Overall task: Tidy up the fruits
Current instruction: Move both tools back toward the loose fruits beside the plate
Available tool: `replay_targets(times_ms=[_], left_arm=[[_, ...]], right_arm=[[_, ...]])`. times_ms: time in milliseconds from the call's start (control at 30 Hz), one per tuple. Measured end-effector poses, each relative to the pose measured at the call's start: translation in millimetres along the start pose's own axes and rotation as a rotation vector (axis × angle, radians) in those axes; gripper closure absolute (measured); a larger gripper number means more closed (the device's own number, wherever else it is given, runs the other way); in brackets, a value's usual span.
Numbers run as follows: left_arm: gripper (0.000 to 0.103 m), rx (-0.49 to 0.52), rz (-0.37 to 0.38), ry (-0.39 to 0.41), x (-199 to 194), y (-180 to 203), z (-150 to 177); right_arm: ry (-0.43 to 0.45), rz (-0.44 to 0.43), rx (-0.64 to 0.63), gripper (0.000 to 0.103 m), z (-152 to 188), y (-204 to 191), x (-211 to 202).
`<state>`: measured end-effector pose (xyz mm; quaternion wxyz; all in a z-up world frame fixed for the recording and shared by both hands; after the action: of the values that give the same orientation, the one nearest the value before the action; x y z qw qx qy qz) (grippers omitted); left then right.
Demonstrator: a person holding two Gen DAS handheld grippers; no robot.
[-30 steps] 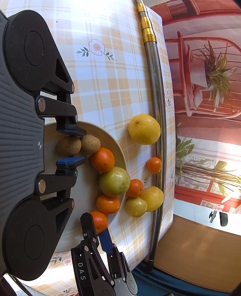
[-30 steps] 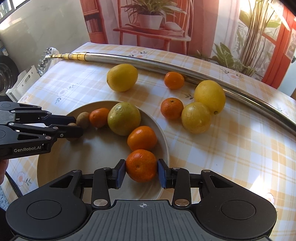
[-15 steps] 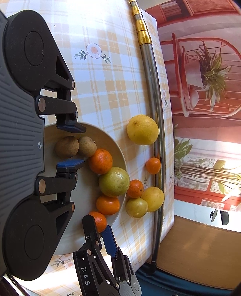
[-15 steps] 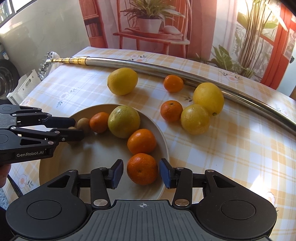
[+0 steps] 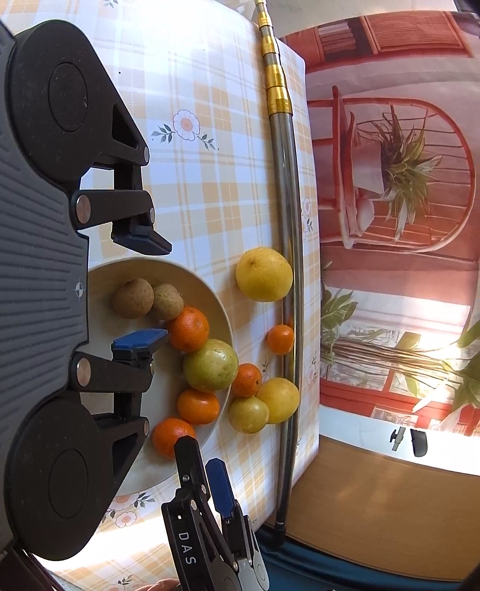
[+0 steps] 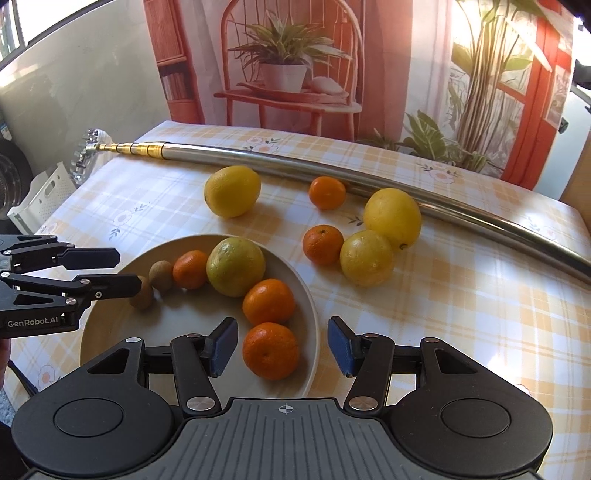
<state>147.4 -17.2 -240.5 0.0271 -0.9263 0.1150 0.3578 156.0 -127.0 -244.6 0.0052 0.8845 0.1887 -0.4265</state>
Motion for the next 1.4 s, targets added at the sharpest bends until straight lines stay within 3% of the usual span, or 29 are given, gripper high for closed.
replay_targets(times_ms=[267,667,800,1100,1400], left_arm=[[0.057,-0.080,-0.023,-0.008,-4,-23,-9],[0.057,-0.151,-0.114,0.093,-32,-71,-68],[0.057,-0.176,-0.137,0.078,-34,-78,-81],[0.057,-0.112,-0.066,0.047,-19,-49,-88],[0.059,0.042,0.130,-0.022,24,19,-97]], right_arm=[[0.079,0.037,0.035,0.053,-9,12,-15],[0.222,0.100,0.102,0.053,-30,46,-46],[0.258,0.121,0.148,0.053,-33,64,-52],[0.232,0.148,0.193,0.053,-21,88,-44],[0.225,0.146,0.232,0.053,-15,105,-34]])
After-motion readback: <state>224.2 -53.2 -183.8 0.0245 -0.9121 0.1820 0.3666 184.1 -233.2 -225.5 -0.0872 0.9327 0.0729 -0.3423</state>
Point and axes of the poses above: each gripper's, at about its wrist camera, not at the fingertips, and x roughly the way its jaws point, y to its right, z to its underside, the point moved 7 cm from there along x, roughly the way its jaws point, and after that the axes turned 5 degrees about -z, right-handed, at the moved point
